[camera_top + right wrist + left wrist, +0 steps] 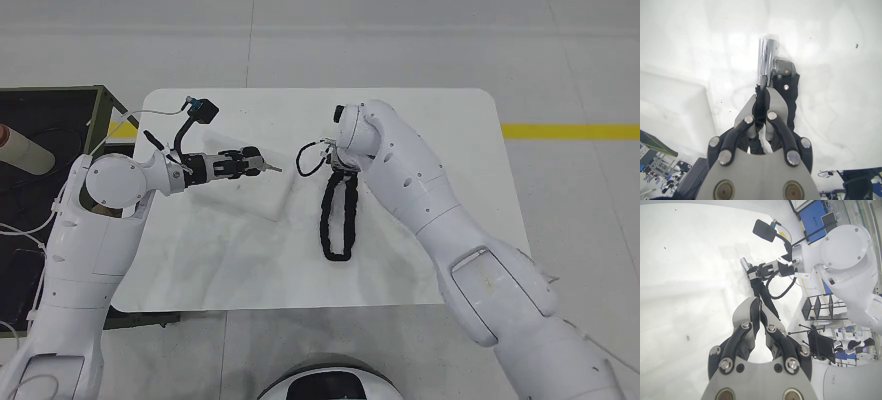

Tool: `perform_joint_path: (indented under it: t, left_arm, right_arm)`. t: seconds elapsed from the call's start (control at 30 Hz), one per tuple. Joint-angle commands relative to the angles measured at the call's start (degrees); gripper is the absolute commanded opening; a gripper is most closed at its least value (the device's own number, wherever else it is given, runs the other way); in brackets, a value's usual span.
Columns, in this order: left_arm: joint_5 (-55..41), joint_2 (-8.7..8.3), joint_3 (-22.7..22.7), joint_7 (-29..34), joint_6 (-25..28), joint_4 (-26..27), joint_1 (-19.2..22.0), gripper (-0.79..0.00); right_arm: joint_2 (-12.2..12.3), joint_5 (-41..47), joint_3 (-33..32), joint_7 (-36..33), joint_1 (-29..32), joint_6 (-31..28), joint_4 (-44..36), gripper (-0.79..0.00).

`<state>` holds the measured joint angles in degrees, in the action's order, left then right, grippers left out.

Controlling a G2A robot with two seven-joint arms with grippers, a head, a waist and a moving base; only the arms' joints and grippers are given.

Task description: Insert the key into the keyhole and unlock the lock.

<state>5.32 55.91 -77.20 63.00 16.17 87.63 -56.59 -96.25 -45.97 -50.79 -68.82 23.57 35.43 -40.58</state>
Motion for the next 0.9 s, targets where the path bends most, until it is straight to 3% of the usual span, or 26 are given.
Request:
perform_joint_path:
  t: [0.0,0.13,0.2,0.3,0.73,0.87]
  left_arm:
    - [0.00,0.00,0.00,0.00,0.00,0.00,0.00,-0.785]
    - [0.00,0.00,0.00,0.00,0.00,0.00,0.00,-0.785]
    - [0.00,0.00,0.00,0.00,0.00,0.00,0.00,-0.785]
    - [0.00,0.00,0.00,0.00,0.00,0.00,0.00,-0.785]
    - [0.00,0.00,0.00,0.00,0.00,0.00,0.00,-0.785]
    - [0.00,0.00,0.00,0.00,0.00,0.00,0.00,-0.785]
  right_arm:
    - [1.08,1.75,-2.56,-2.99,0.21,-2.95,-2.17,-0.785]
    - [5.50,5.31,-8.06,-8.17,1.17,-8.19,-7.67,-0.785]
    - [8.45,4.76,-10.81,-5.44,1.61,-8.23,-10.42,-0.785]
    - [11.86,9.39,-14.94,-3.55,3.63,-13.61,-14.55,-0.785]
    - [12.21,9.30,-15.12,-2.69,4.35,-14.59,-15.43,-0.785]
    - [12.71,8.39,-16.06,4.34,7.56,-21.48,-20.93,-0.785]
